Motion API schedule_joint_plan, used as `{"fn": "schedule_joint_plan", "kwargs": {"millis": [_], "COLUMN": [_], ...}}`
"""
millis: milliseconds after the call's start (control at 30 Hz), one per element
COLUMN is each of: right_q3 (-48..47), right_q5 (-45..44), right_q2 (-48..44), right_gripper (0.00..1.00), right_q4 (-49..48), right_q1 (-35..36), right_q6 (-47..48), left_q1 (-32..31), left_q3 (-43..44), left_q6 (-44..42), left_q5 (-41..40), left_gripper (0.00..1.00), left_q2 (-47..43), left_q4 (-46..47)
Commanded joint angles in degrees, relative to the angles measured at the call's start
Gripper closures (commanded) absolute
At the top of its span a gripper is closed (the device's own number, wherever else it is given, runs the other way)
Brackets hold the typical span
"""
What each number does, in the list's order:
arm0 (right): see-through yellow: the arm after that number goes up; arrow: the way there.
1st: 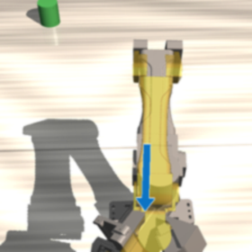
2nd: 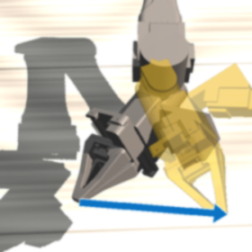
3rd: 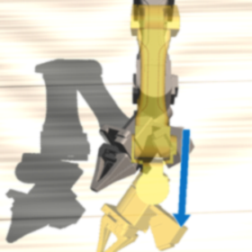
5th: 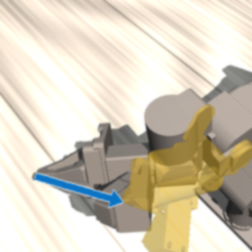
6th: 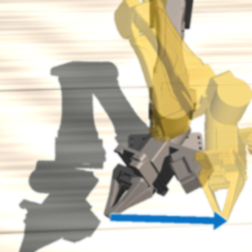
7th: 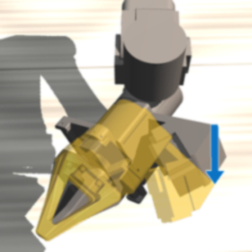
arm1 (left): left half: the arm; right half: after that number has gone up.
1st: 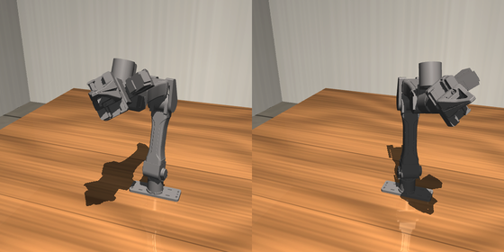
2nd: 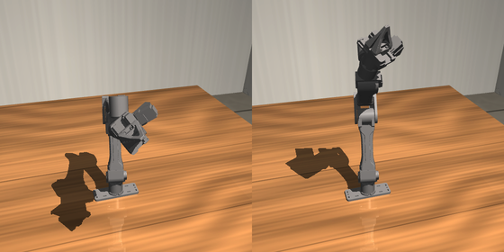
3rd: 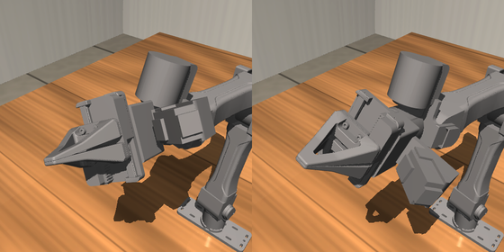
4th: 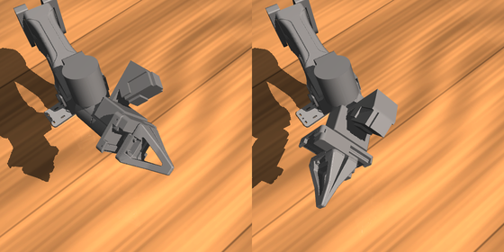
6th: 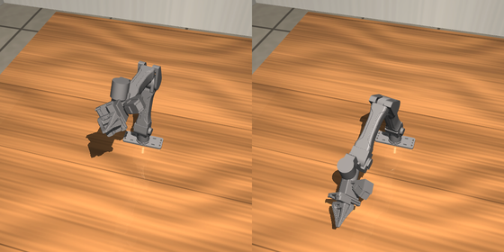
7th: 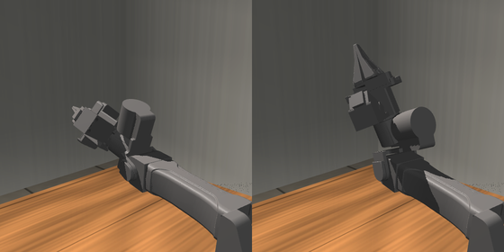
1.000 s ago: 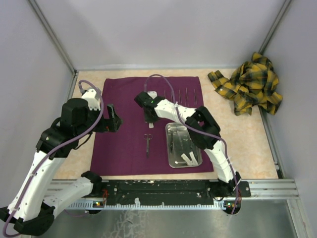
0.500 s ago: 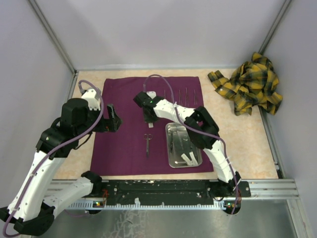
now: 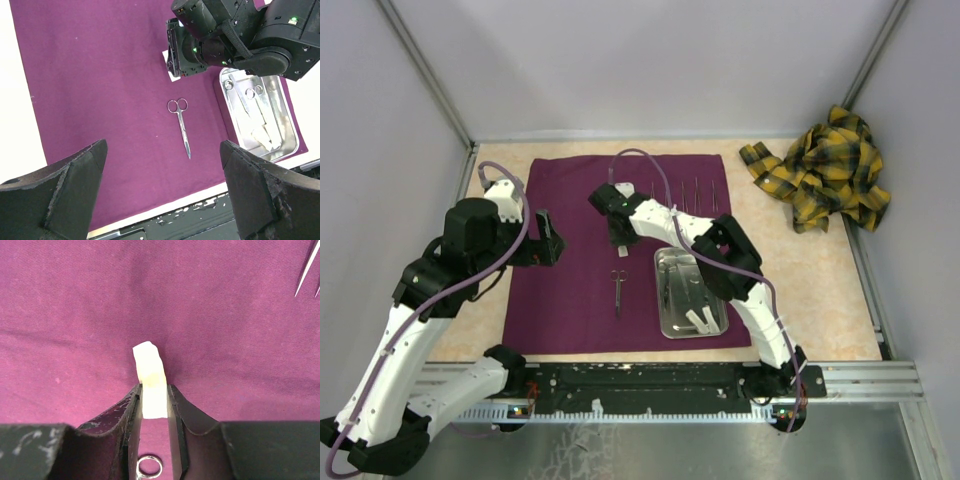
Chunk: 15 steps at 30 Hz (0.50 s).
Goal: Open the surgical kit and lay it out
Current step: Place the medical item in the surgical kit.
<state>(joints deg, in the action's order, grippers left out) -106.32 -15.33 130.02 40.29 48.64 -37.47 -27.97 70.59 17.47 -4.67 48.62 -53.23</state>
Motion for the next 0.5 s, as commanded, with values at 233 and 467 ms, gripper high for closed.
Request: {"fn": "schedule_joint_plan", "kwargs": {"millis": [233,467], "right_q3": [-4.70,-0.57], "right_q5": [-0.96,-1.57], "right_q2": [-3.72,-9.80], "right_gripper": [0.68,0.63], "right_q4": [0.15,-0.22], "right_q1": [0.91,0.91], "right_q6": [0.63,0.29], "left_q1": [0.21,0.26], "left_q3": [2.36,3.65], "left_q6": [-0.84,-0.13], "left_q5": [-0.34,-0.50], "left_gripper": [0.00,0.00], "left_q2": [-0.02,0.57], "left_q4": [-1.11,-1.96]}}
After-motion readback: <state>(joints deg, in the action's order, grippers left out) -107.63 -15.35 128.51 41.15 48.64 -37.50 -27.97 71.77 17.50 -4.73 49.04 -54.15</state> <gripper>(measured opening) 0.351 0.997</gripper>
